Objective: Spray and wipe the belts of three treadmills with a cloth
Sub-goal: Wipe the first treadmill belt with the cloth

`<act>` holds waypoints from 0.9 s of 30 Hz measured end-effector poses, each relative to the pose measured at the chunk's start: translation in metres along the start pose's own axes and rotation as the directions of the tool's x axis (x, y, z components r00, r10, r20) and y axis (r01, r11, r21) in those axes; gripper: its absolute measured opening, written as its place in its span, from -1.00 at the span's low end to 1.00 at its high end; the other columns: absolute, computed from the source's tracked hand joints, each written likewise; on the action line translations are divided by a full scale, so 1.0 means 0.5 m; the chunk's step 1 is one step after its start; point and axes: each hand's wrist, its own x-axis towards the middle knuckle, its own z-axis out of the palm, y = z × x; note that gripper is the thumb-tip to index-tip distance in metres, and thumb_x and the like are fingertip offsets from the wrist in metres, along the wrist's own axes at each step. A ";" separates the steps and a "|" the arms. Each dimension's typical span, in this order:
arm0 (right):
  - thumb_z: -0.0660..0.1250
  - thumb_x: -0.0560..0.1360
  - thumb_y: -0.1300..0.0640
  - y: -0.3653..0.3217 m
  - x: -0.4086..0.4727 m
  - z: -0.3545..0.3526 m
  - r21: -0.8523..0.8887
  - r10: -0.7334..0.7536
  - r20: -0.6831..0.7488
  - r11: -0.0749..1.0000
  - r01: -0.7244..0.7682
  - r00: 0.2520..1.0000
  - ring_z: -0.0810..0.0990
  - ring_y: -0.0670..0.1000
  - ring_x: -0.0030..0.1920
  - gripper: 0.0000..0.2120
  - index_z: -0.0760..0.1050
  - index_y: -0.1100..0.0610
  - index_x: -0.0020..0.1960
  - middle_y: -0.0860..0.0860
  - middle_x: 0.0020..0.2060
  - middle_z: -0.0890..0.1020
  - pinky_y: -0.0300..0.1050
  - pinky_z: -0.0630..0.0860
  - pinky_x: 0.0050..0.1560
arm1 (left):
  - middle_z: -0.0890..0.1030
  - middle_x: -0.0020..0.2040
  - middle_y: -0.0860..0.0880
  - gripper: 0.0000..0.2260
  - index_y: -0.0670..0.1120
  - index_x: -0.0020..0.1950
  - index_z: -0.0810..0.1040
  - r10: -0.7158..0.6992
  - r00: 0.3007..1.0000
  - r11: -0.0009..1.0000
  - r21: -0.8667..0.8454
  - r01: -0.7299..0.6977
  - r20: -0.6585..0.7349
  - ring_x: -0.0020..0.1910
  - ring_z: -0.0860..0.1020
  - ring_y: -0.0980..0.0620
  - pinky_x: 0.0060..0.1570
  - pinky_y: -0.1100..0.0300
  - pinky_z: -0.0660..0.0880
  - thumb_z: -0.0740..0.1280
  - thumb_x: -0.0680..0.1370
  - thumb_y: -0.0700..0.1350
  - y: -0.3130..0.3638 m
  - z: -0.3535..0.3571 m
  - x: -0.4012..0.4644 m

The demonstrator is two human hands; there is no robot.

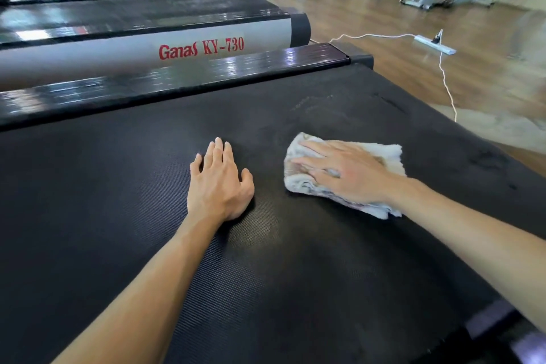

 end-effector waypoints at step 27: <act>-0.04 0.68 -0.19 -0.016 0.128 0.023 -0.030 0.010 -0.075 0.999 -0.012 0.997 0.29 0.05 0.54 -0.55 0.30 -0.31 0.54 -0.21 0.63 0.14 0.07 0.22 0.51 | -0.06 0.67 -0.13 -0.34 -0.20 0.65 -0.04 0.002 1.000 1.000 -0.014 -0.002 0.013 0.65 -0.11 -0.01 0.60 -0.05 -0.11 0.03 0.65 0.11 0.003 -0.006 -0.003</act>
